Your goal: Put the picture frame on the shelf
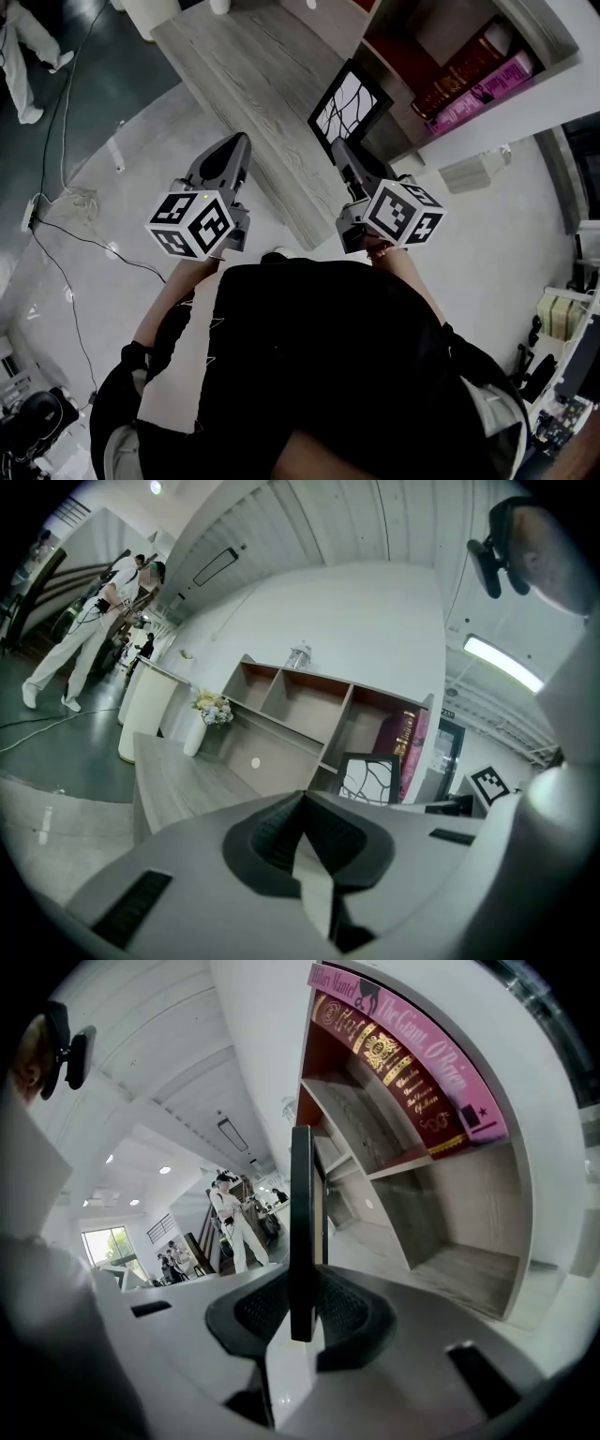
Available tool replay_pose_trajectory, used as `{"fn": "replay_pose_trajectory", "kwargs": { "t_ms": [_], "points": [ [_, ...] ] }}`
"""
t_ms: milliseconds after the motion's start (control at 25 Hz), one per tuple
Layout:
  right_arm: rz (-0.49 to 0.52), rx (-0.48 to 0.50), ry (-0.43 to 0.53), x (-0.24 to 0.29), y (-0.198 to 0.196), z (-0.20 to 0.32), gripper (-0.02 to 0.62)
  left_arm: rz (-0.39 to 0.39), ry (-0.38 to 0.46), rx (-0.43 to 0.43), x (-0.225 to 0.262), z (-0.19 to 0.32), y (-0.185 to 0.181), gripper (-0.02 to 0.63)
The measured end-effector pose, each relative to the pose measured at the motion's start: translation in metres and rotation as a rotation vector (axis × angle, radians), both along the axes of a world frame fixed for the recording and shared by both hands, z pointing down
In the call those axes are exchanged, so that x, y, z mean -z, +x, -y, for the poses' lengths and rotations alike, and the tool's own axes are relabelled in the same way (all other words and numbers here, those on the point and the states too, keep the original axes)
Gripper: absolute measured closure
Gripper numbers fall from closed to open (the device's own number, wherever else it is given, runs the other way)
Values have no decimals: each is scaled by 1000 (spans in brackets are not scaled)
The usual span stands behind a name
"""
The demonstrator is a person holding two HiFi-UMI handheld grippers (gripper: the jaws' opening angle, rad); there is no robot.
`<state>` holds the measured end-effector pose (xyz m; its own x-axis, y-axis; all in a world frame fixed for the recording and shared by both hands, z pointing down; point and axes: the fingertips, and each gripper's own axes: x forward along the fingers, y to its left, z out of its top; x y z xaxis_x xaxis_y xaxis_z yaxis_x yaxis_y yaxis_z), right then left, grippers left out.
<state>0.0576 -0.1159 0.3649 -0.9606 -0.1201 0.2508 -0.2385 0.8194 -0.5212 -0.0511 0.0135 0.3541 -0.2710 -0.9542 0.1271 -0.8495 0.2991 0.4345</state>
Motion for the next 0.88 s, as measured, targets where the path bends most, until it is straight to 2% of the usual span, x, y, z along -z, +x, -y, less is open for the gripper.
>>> {"fn": "replay_pose_trajectory", "kwargs": {
  "t_ms": [200,360,680,880],
  "points": [
    [20,-22,10,3,0,34,518,26,6,-34,0,36,2,594],
    [39,-20,32,4,1,41,518,83,11,-44,1,47,4,594],
    [37,-67,32,8,5,47,518,18,29,-56,-2,51,-7,594],
    [21,-106,23,5,8,63,518,7,13,-129,-11,88,-9,594]
  ]
}}
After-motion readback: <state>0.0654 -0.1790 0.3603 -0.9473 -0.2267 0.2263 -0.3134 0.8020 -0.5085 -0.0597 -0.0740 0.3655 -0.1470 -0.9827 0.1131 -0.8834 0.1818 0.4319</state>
